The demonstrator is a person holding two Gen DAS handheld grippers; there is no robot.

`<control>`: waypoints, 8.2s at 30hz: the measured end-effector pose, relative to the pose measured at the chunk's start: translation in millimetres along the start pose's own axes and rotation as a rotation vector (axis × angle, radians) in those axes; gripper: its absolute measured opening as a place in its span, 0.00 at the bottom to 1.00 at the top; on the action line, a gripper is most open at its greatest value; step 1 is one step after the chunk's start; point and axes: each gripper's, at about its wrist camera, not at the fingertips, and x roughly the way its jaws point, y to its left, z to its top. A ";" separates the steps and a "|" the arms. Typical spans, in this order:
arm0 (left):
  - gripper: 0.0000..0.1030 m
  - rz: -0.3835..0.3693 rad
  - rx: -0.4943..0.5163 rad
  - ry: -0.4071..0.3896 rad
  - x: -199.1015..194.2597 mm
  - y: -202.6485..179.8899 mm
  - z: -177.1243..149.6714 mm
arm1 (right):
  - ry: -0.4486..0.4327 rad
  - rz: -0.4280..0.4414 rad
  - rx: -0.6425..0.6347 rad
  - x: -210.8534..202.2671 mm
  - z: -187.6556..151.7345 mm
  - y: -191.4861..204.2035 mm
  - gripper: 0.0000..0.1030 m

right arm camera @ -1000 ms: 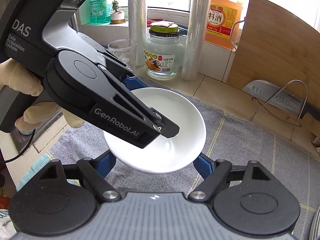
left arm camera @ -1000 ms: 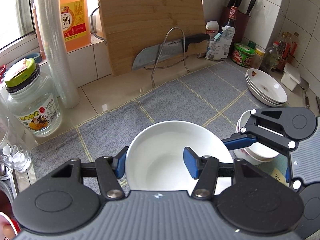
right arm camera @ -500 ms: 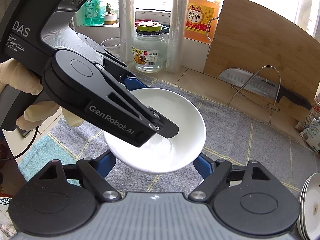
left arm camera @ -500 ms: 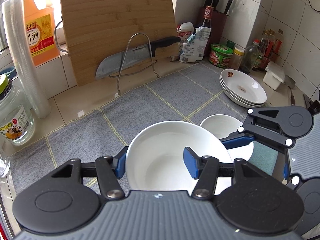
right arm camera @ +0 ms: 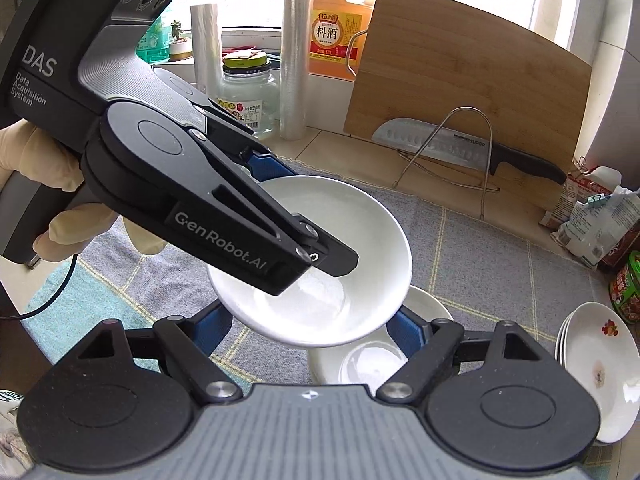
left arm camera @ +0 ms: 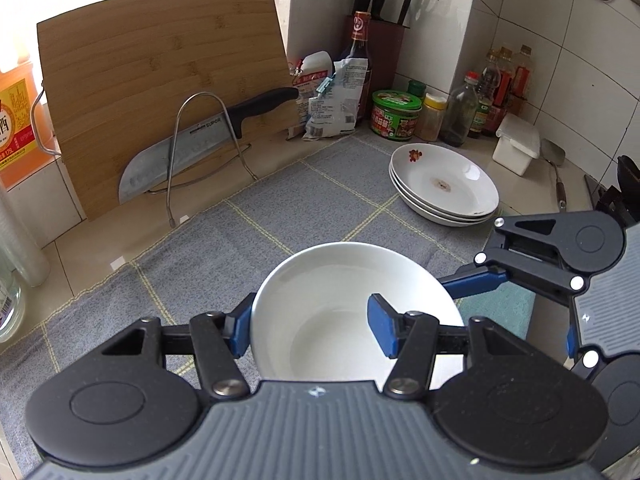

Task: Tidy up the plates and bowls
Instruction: 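Lift the floral bowl with the left tool and carry it over the nested bowls, then lower the floral bowl onto the nested bowls and open the left tool, then grip the three-bowl stack from opposite sides with both tools, then carry the bowl stack with both tools over the white plate stack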

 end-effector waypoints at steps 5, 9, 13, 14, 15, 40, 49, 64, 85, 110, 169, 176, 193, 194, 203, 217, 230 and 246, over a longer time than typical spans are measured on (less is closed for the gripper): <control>0.55 -0.022 0.015 0.005 13.7 -8.6 7.9 | 0.005 -0.025 0.015 -3.4 -6.9 -15.3 0.85; 0.55 -0.035 0.025 0.013 23.4 -14.5 12.0 | 0.013 -0.036 0.025 -4.3 -12.4 -24.4 0.85; 0.55 -0.046 0.027 0.024 32.3 -18.0 13.3 | 0.022 -0.040 0.037 -4.2 -17.7 -33.1 0.85; 0.55 -0.047 0.027 0.029 34.6 -18.7 13.4 | 0.024 -0.042 0.039 -4.1 -18.8 -34.5 0.85; 0.55 -0.048 0.027 0.033 36.9 -19.6 13.8 | 0.027 -0.042 0.041 -3.6 -19.7 -35.7 0.85; 0.55 -0.066 0.012 0.069 57.8 -22.2 7.2 | 0.069 -0.019 0.061 9.8 -29.4 -48.3 0.85; 0.55 -0.074 -0.006 0.062 59.7 -19.5 3.6 | 0.073 -0.026 0.058 11.6 -30.4 -47.2 0.85; 0.72 -0.025 -0.021 0.019 48.0 -13.5 0.0 | 0.001 0.002 0.094 -0.1 -28.8 -50.4 1.00; 0.97 0.084 -0.062 -0.022 3.1 -23.1 -60.4 | 0.090 0.015 0.061 5.3 -65.4 -65.7 1.00; 0.98 0.047 0.044 0.129 73.9 -38.2 -83.5 | 0.200 0.089 -0.067 62.9 -89.4 -91.5 1.00; 0.75 -0.211 0.343 0.121 91.1 -23.5 -63.8 | 0.170 0.412 -0.535 81.3 -43.9 -98.5 0.82; 0.75 -0.219 0.341 0.125 90.6 -22.5 -63.6 | 0.180 0.412 -0.521 81.8 -44.5 -98.6 0.82; 0.74 -0.195 0.335 0.141 82.0 -52.7 -35.6 | 0.191 0.433 -0.482 53.3 -43.6 -115.0 0.81; 0.74 -0.191 0.338 0.139 82.2 -56.6 -31.7 | 0.188 0.432 -0.484 49.7 -43.0 -117.7 0.81; 0.74 -0.166 0.353 0.117 99.0 -87.3 7.1 | 0.153 0.393 -0.517 19.8 -42.3 -158.3 0.81; 0.74 -0.126 0.421 0.072 151.9 -141.4 71.8 | 0.113 0.316 -0.542 -12.2 -57.2 -244.5 0.81; 0.74 -0.135 0.467 0.060 204.3 -169.5 107.4 | 0.111 0.243 -0.527 -19.3 -76.3 -311.3 0.81; 0.74 -0.124 0.443 0.089 241.4 -171.8 120.2 | 0.137 0.227 -0.515 -2.3 -88.6 -341.6 0.82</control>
